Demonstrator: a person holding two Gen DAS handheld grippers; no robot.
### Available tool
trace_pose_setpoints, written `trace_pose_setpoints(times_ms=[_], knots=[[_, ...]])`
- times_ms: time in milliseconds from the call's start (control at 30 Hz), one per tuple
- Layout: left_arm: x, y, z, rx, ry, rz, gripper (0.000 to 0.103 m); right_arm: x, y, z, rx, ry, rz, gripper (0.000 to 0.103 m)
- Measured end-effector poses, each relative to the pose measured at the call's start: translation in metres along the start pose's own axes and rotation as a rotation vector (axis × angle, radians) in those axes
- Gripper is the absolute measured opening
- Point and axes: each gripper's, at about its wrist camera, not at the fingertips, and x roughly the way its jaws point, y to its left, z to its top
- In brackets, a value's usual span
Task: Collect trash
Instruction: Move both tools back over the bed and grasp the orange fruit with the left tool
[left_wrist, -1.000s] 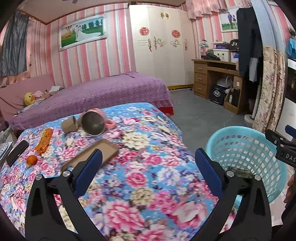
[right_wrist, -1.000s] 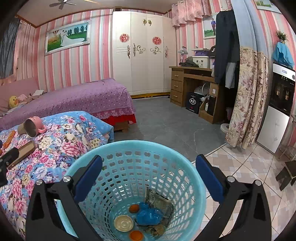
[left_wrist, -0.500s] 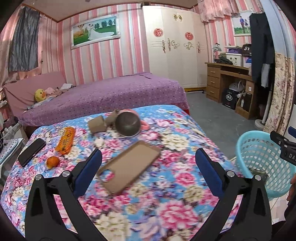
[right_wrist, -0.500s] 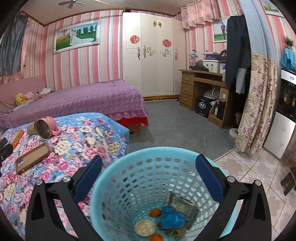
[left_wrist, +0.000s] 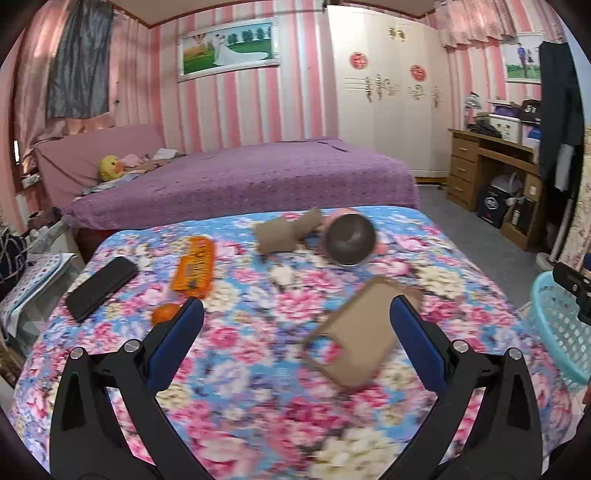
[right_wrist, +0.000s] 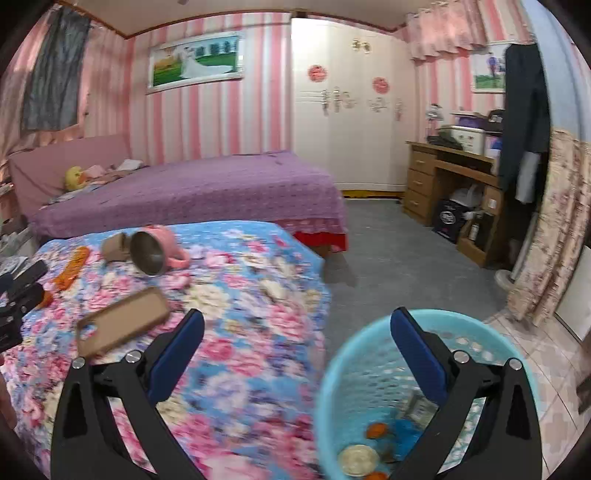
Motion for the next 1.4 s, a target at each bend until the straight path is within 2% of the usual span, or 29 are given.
trace_pose_setpoints(times_ms=[233,433,633,800,1000,1167,1267,1367,1400], knots=[[0.006,0.038,0.001,-0.018,0.01,0.065,0.097,0.01,0.044,0.015,-0.017,0.01,0.078,0.098],[0.014,0.071,-0.001,-0.076,0.041,0.093,0.098,0.024,0.085,0.027,-0.048,0.002,0.135,0.098],[0.033,0.104,-0.009,-0.124,0.096,0.151,0.098,0.048,0.117,0.015,-0.106,0.035,0.167,0.098],[0.059,0.13,-0.019,-0.141,0.164,0.21,0.097,0.057,0.123,0.009,-0.132,0.057,0.163,0.098],[0.083,0.161,-0.028,-0.245,0.251,0.206,0.097,0.067,0.109,0.006,-0.087,0.089,0.136,0.099],[0.102,0.156,-0.026,-0.231,0.293,0.193,0.089,0.075,0.101,0.003,-0.069,0.115,0.129,0.099],[0.115,0.149,-0.022,-0.208,0.317,0.179,0.08,0.077,0.1,0.001,-0.084,0.123,0.111,0.099],[0.129,0.146,-0.023,-0.199,0.369,0.166,0.061,0.08,0.099,0.0,-0.085,0.13,0.104,0.098],[0.133,0.146,-0.024,-0.205,0.382,0.158,0.051,0.08,0.099,0.0,-0.084,0.131,0.105,0.098]])
